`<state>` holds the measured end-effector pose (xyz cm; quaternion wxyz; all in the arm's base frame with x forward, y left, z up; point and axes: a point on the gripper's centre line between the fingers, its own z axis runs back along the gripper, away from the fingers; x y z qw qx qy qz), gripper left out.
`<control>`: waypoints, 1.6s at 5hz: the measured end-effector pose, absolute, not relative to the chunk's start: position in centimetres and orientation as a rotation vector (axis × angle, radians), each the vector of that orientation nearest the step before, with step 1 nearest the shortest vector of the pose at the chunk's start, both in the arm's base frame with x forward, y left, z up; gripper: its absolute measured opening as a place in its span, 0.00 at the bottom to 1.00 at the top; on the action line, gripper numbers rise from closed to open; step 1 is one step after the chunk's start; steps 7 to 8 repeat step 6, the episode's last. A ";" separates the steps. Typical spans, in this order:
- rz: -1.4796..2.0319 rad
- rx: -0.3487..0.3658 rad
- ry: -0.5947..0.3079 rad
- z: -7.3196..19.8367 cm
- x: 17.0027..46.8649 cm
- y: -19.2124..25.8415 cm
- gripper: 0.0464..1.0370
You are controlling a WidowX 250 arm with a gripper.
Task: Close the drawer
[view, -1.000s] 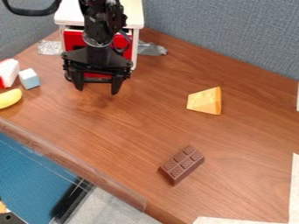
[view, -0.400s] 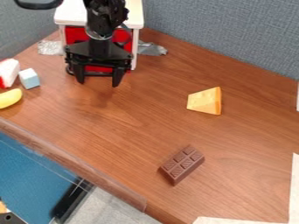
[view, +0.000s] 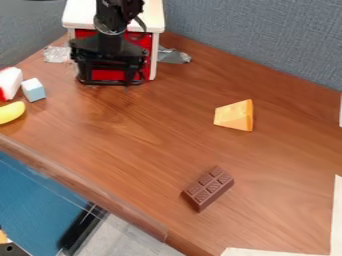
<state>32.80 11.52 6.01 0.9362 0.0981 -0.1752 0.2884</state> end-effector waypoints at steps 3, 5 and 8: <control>0.522 0.060 -0.342 8.6 30.8 6.6 0.96; 0.352 -0.068 -0.331 13.5 25.7 0.2 0.96; 0.252 -0.083 -0.279 14.3 23.1 -2.4 0.96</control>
